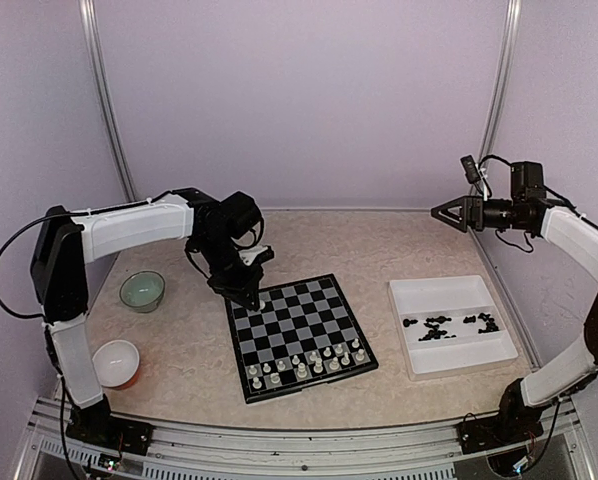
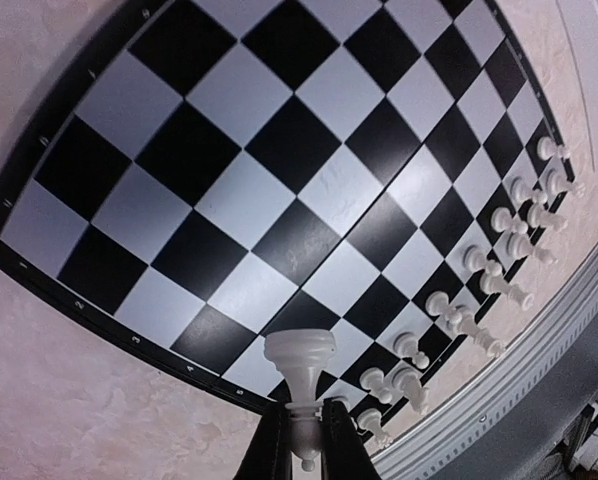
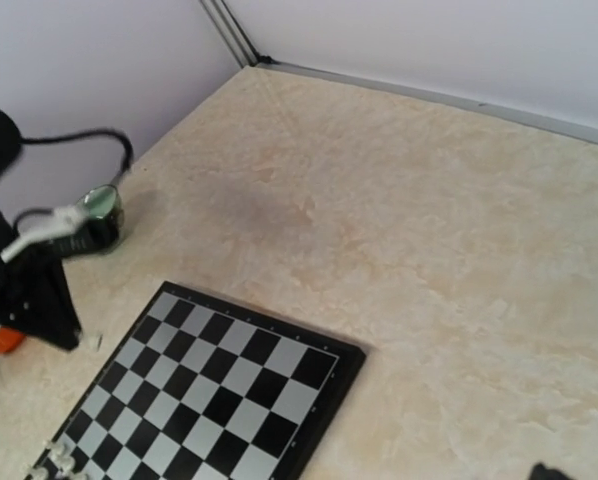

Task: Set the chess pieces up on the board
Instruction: Place the bishop on the chessboard.

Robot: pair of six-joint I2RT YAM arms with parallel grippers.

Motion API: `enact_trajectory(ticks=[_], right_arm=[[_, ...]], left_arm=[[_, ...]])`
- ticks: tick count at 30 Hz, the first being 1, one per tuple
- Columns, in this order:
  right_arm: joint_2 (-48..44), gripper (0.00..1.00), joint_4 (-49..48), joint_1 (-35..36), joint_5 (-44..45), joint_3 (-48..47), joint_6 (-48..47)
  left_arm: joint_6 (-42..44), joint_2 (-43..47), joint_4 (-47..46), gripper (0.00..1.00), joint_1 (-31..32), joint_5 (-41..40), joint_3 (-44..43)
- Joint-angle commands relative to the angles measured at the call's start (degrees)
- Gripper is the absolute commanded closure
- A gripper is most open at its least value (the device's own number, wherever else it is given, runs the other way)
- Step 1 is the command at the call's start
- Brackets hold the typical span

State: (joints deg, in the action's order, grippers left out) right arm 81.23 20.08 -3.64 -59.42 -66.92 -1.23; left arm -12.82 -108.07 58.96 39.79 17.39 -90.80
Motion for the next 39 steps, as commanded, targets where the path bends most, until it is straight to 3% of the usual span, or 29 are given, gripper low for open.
enact_trajectory(ticks=[1,15,23,39], right_arm=[[-3.18,0.01,1.01,0.26,0.98,1.42,-2.10],[-4.83,0.01,0.59,0.21,0.68,2.48,-2.31],[-5.04,0.01,0.72,0.21,0.71,2.75,-2.46],[-4.14,0.01,-0.03,0.21,-0.22,3.26,-1.58]], left_arm=[[1.48,-2.26,6.63,1.00,0.93,3.06,1.24],[1.76,-11.57,6.35,1.00,3.30,0.30,-1.14],[1.10,-10.96,5.14,0.72,4.70,-4.67,-3.51],[0.44,-7.09,-1.67,0.69,9.30,-8.87,0.11]])
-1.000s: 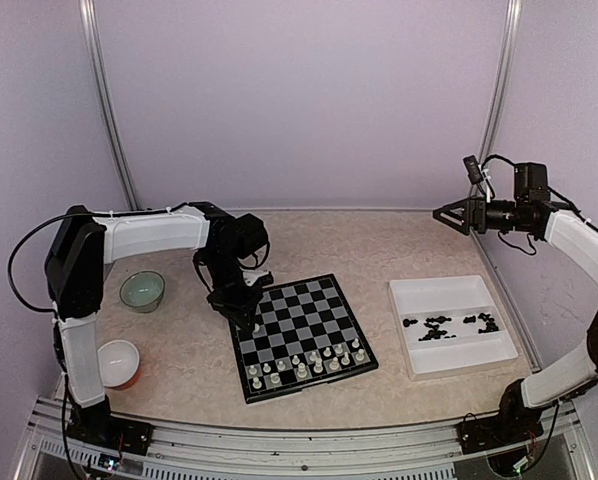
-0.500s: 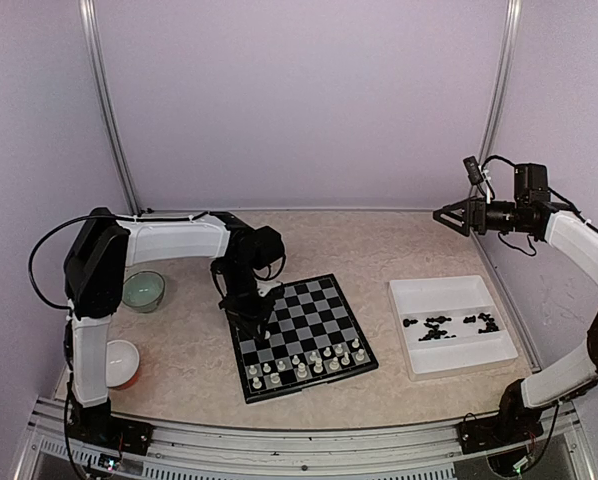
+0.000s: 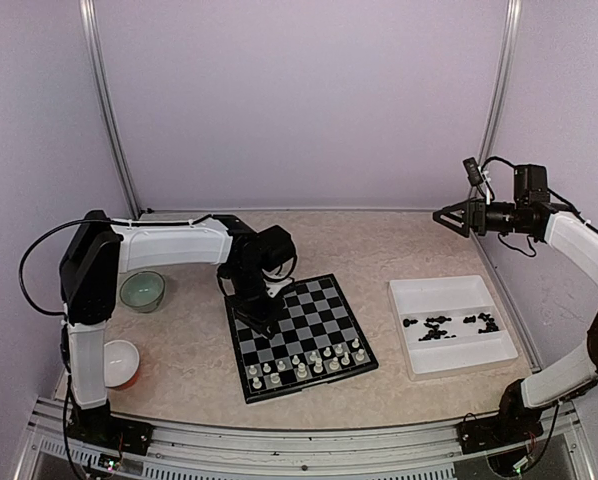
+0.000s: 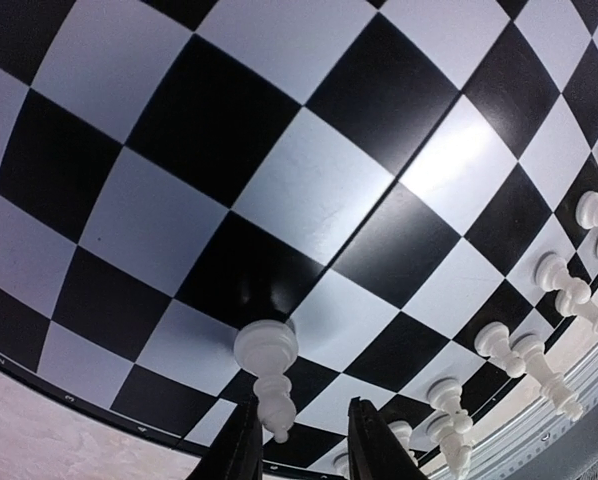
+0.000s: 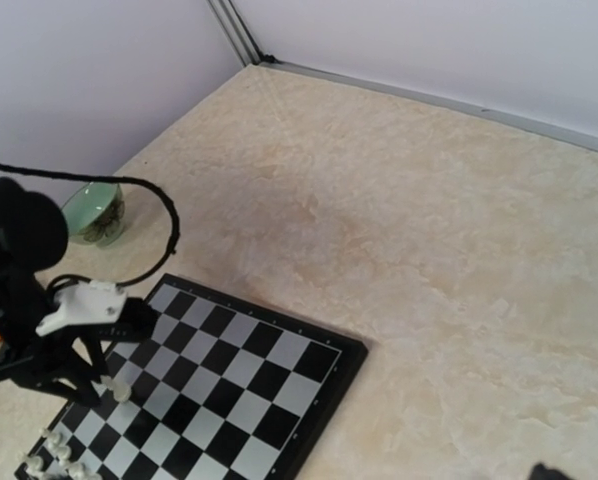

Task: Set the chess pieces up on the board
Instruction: Place the bishop on the chessboard, then pick up the bishop from the chessboard.

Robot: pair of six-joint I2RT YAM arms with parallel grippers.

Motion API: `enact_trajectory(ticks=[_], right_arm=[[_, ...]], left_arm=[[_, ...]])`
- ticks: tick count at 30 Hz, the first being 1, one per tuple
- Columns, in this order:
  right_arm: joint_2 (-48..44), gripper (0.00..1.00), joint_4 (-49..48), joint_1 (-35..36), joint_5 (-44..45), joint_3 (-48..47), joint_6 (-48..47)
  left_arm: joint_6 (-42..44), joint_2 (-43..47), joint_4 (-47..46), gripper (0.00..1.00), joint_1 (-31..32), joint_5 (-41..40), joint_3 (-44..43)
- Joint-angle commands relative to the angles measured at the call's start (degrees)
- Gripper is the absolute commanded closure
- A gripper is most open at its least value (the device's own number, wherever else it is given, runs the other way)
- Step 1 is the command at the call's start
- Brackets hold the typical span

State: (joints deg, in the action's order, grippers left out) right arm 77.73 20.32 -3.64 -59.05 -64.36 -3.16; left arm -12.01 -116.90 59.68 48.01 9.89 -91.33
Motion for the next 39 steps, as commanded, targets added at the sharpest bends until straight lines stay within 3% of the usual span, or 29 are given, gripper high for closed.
enact_trajectory(ticks=[1,6,17,28,35,39], right_arm=[[-0.70,0.01,-0.24,0.26,-0.63,0.78,0.35],[-1.09,0.01,-0.70,0.21,-0.79,1.45,0.35],[-1.92,0.01,-1.19,0.21,-1.13,2.51,0.35],[-2.45,0.01,-1.43,0.21,-0.94,3.27,0.21],[-3.11,0.01,-1.24,0.21,-0.58,3.42,-0.09],[-3.27,0.01,-1.11,0.21,-0.23,3.58,-0.35]], left_arm=[[-0.52,1.82,-2.64,0.70,1.18,-1.44,0.64],[-1.20,1.56,-2.47,0.83,1.25,-2.66,0.35],[-1.79,0.74,-3.78,0.77,2.08,-5.33,-1.01],[-1.30,0.87,-4.19,0.96,3.14,-5.77,-1.99],[-0.25,7.15,-2.72,0.98,7.17,-7.80,-2.78],[0.47,8.96,-1.19,0.98,9.81,-4.92,-2.36]])
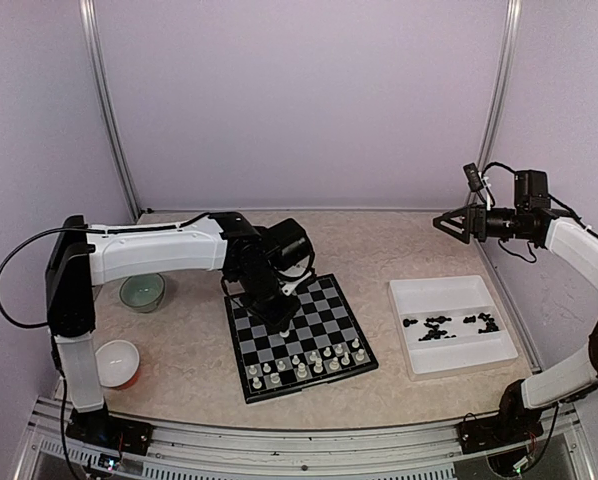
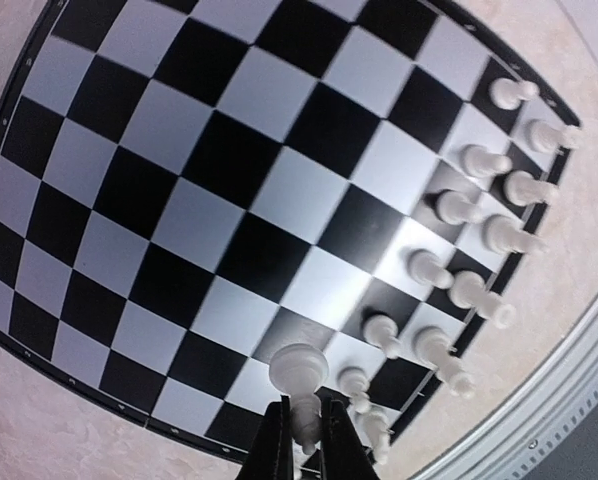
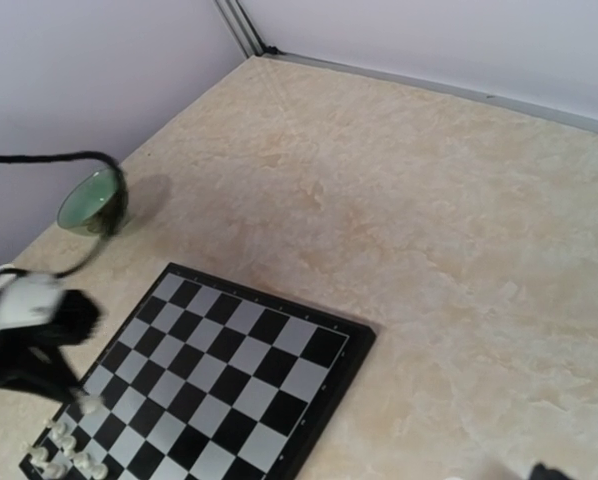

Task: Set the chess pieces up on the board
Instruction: Place the bishop on c1.

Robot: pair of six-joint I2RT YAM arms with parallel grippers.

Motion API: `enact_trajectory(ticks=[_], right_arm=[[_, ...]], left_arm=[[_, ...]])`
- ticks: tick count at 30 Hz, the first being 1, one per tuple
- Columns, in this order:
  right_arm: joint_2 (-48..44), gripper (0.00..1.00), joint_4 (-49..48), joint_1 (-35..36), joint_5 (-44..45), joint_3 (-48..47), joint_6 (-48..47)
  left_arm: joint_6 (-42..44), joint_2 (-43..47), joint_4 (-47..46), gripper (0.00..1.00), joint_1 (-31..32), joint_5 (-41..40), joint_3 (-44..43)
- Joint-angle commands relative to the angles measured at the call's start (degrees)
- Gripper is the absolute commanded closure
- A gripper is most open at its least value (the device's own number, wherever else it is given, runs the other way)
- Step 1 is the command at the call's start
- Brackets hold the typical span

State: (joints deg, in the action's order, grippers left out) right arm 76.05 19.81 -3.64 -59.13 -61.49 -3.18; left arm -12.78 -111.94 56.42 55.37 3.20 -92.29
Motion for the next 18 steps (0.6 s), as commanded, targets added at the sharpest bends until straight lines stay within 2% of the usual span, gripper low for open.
enact_trajectory(ticks=[1,10,18], right_arm=[[-1.65,0.01,-0.65,0.21,-0.08,0.71,-0.33],[-2.12,0.01,-0.48,0.21,0.12,0.53,-0.34],[-2.48,0.01,-0.48,0.21,0.27,0.76,-0.42]], left_arm=[[1.07,4.48,2.22,0.98,3.04,2.75,-1.15],[-0.58,5.60,0.91,0.98,6.22,7.15,3.97],[-0.63,3.88,0.37,0.98,7.60,8.77,4.57]])
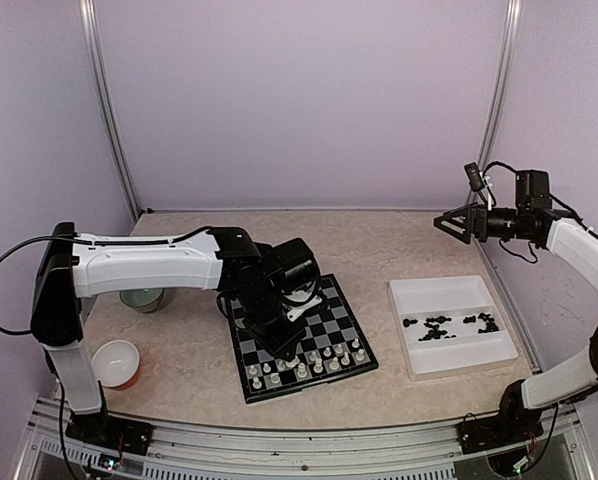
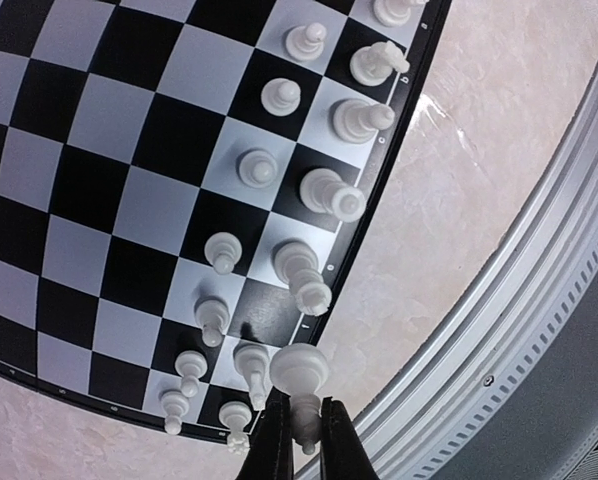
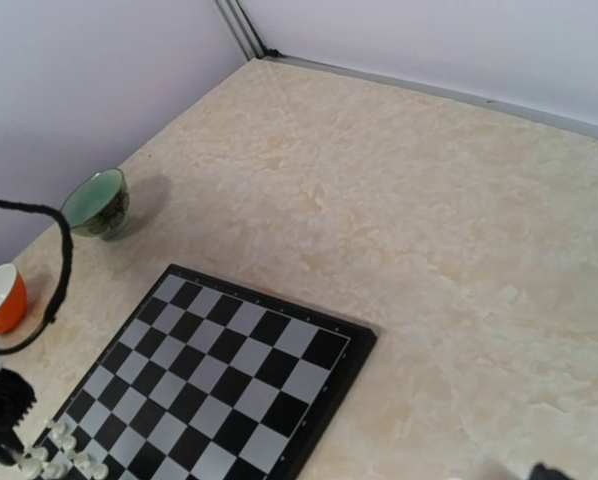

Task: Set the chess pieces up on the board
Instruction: Place the bishop on c1.

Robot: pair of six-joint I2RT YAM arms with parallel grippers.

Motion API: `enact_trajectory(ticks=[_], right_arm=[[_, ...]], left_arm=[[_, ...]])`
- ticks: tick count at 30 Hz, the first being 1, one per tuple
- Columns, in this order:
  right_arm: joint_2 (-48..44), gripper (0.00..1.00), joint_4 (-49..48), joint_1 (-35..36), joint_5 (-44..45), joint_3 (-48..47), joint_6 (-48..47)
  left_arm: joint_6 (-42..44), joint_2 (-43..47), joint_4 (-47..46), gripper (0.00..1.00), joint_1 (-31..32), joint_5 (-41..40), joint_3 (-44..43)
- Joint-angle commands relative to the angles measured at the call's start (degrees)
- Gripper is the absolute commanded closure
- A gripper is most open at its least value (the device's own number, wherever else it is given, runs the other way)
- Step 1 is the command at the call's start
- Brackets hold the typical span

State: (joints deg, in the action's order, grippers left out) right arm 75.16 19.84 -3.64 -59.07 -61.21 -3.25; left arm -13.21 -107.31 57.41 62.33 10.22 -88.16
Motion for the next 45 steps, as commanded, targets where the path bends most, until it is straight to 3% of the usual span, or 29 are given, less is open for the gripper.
enact_trajectory(ticks=[1,21,26,34,39,45], right_arm=[[-1.66,0.01,-0.41,0.21,0.23,0.48,-0.43],[-1.59,0.01,-0.47,0.21,0.19,0.87,-0.80],[-1.59,0.01,-0.45,0.22,0.29,0.98,-0.88],[-1.15,0.01,2.51,0.21,1.24,-1.04,-2.86],[-0.38,0.01,6.90,0.21,7.82,-6.61,-5.49],[-2.21,0.01,3.96,0.15,22.07,-9.15,-8.26]], left_arm=[[-0.20,-1.03,-0.50,0.98,0.71,2.12,0.57],[-0.15,-6.37,-0.91,0.96,0.80,-0.22,1.39],[-0.22,-7.10,-0.80,0.89,0.80,-1.20,1.34],[-0.59,-4.99,-0.71,0.69,0.81,-2.05,-0.17],[-0.21,-0.63,-0.93,0.67,-0.05,-1.13,-2.12],[1.25,7.53,-4.90,0.59,-5.19,-4.31,-4.71]])
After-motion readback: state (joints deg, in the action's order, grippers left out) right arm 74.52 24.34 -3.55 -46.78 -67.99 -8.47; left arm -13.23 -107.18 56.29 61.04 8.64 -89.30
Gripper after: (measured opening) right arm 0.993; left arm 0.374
